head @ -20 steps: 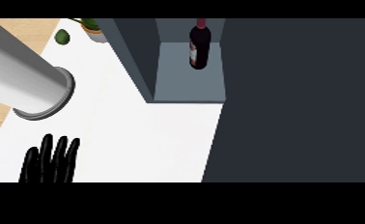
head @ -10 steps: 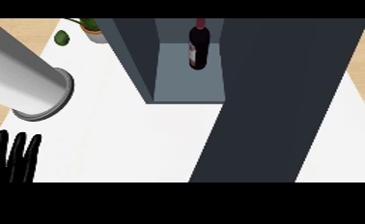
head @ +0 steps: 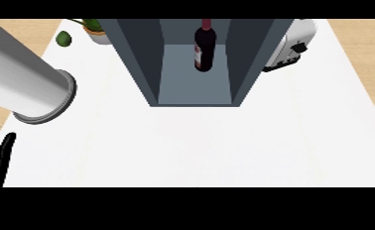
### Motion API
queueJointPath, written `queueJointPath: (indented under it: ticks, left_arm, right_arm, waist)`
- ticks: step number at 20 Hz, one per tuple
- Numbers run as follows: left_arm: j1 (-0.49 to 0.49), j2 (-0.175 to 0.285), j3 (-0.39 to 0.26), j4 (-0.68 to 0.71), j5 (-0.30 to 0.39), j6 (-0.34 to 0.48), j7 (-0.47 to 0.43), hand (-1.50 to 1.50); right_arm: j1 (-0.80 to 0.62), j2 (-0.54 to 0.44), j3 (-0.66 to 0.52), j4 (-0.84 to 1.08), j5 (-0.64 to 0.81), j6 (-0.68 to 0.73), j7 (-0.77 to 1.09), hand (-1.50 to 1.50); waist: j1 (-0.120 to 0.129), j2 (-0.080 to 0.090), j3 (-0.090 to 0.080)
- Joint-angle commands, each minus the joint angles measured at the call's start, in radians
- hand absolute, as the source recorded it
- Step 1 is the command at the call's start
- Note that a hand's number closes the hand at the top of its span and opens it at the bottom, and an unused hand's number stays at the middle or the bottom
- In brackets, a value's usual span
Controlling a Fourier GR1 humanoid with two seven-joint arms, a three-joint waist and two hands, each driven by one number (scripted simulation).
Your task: Pick up the wine, place it into the cabinet and close the cabinet
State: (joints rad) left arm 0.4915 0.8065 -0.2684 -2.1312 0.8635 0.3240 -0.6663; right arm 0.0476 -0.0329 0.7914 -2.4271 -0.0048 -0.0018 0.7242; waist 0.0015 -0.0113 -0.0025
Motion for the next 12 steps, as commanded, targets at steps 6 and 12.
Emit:
queueJointPath:
  ticks: [6,12]
  left_arm:
    - [-0.058,0.035,0.130,0.046,0.118,-0.099,0.089,-1.50]
    - [-0.070,-0.042,0.020,0.040,0.028,-0.077,0.073,-1.50]
  right_arm:
    - [-0.274,0.030,0.187,0.050,0.125,-0.205,0.002,1.50]
    - [-0.447,0.026,0.179,0.121,0.153,-0.332,0.047,1.50]
  waist:
    - [0.009,0.007,-0.001]
    - [0.008,0.009,-0.001]
